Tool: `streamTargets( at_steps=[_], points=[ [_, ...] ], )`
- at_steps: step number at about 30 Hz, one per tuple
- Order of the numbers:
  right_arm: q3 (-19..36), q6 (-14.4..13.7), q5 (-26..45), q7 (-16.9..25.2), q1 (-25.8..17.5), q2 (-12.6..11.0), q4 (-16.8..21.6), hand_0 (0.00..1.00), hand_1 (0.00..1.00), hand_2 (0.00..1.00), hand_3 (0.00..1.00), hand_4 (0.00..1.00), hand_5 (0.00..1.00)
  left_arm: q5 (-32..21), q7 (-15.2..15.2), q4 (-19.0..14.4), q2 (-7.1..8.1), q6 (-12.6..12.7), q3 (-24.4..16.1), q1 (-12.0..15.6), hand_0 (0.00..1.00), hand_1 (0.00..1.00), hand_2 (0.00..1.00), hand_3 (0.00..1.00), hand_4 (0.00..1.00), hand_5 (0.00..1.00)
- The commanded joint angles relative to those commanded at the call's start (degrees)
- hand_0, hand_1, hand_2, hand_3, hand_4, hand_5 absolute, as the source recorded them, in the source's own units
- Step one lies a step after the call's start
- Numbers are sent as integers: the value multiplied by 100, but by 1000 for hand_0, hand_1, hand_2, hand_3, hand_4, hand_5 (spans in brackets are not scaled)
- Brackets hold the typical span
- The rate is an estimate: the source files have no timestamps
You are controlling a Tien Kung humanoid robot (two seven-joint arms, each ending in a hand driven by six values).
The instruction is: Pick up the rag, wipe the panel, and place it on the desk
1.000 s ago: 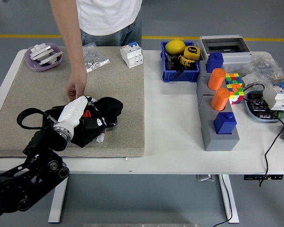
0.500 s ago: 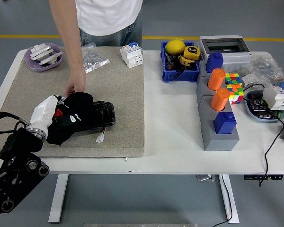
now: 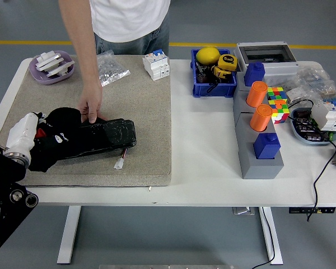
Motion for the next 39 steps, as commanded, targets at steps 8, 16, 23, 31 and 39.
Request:
streamTargets(
  at_steps=[8,16,23,31,39],
  points=[
    [22,1,-5,-1,-4,1,0,715,259,630,632,998,591,-10,-13,50,105,24,-331,87,174,97,460,420,171,2],
    [20,1,-16,-11,-6,-2,0,715,260,628,632,998,591,-63,-37,102,96,45,-352,111,174,97,458,419,170,2],
    [19,1,-32,-12,-9,0,0,715,259,629,632,998,592,-103,-39,42,5,74,-75,25,174,96,457,416,162,2],
    [14,0,-34,-16,-7,-4,0,716,260,628,633,998,593,-148,-16,5,-64,92,401,-250,174,97,457,418,167,2],
    [-20,2,-24,-13,1,-12,0,715,260,628,632,998,593,-200,14,60,-208,85,1115,-629,174,97,457,418,169,2]
  ],
)
